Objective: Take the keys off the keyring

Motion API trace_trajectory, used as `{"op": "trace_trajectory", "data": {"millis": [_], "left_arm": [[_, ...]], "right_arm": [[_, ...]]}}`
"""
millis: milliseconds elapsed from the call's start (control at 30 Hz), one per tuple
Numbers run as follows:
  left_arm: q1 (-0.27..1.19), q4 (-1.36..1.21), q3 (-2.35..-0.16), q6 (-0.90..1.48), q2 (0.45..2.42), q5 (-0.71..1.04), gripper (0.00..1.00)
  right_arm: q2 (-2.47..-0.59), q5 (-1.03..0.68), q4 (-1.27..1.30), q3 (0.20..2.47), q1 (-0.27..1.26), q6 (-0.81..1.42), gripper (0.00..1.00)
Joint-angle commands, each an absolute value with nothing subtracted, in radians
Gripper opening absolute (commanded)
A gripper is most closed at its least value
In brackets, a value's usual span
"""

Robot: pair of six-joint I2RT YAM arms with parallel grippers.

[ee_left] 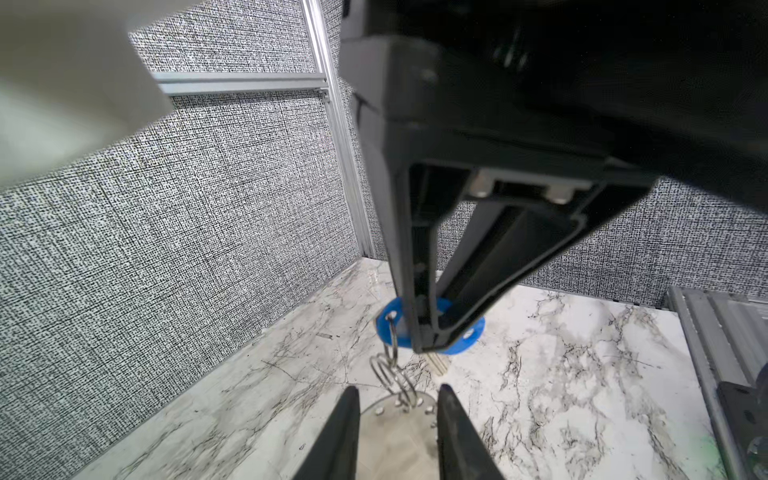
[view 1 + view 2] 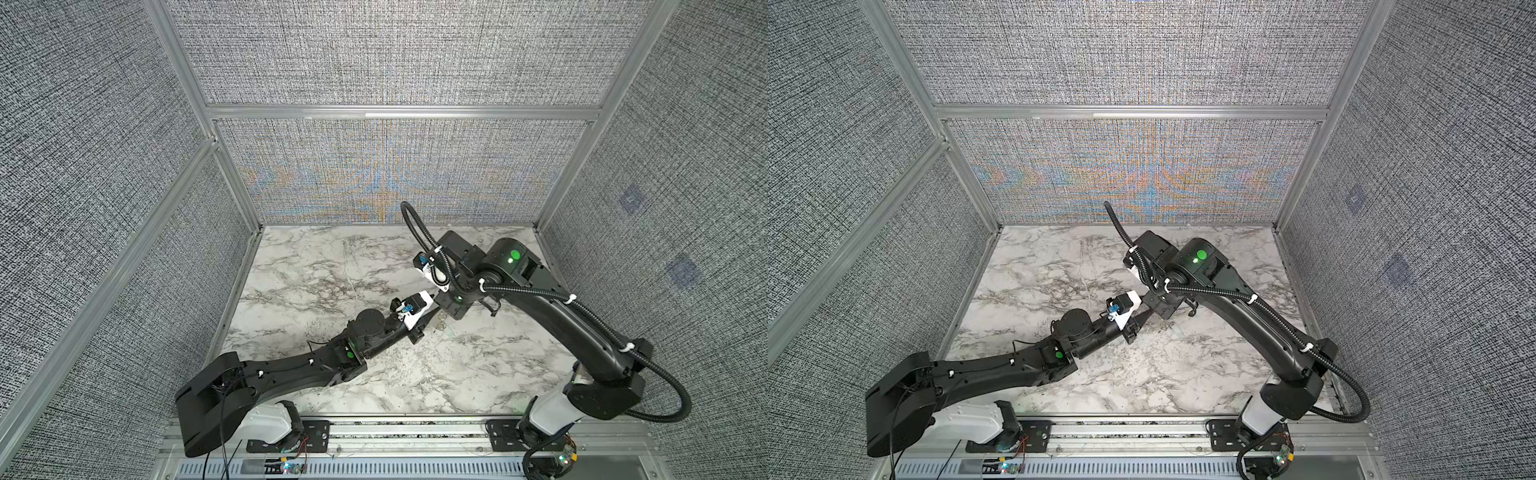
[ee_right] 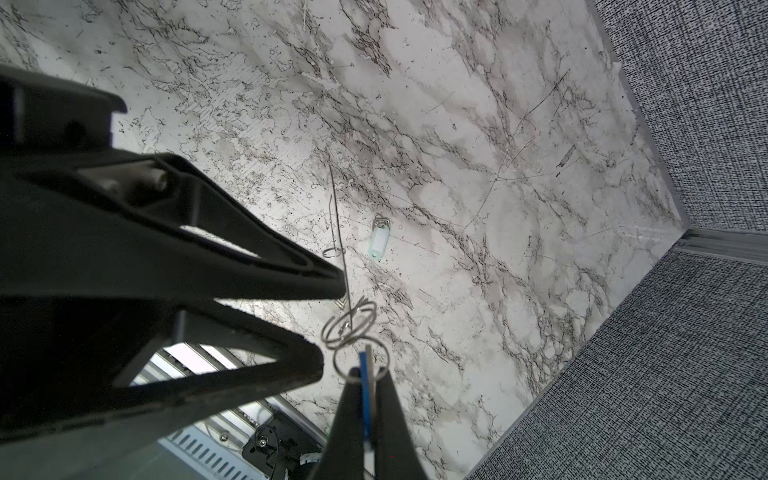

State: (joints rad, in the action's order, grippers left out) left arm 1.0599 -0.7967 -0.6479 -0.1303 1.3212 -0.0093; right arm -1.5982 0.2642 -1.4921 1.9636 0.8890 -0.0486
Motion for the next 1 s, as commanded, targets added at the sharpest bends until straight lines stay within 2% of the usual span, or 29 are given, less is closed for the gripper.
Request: {"op": "trace_trajectory", "data": {"millis": [0, 133, 400, 967], "left_arm": [[1.061, -0.806, -0.658, -0.133, 1.318, -0.037, 0.29], [1.061, -0.806, -0.663, -0.134, 1.320, -0.041, 0.26], [1.062, -0.824, -0.663, -0.120, 1.327, -0.005, 0.30], [1.068, -0.776, -0.698, -0.124, 1.356, -0.058, 0.27]], "right_arm": [[-1.599, 0.262, -1.499, 1.969, 0.889, -0.034, 0.00], [-1.605, 0.259, -1.499, 1.973, 0.889, -0.033, 0.00], [-1.615, 0.262, -1.509, 1.991, 0.890, -0.032, 0.00], [-1.626, 0.256, -1.520, 2.016, 0.888, -0.019, 0.00]]}}
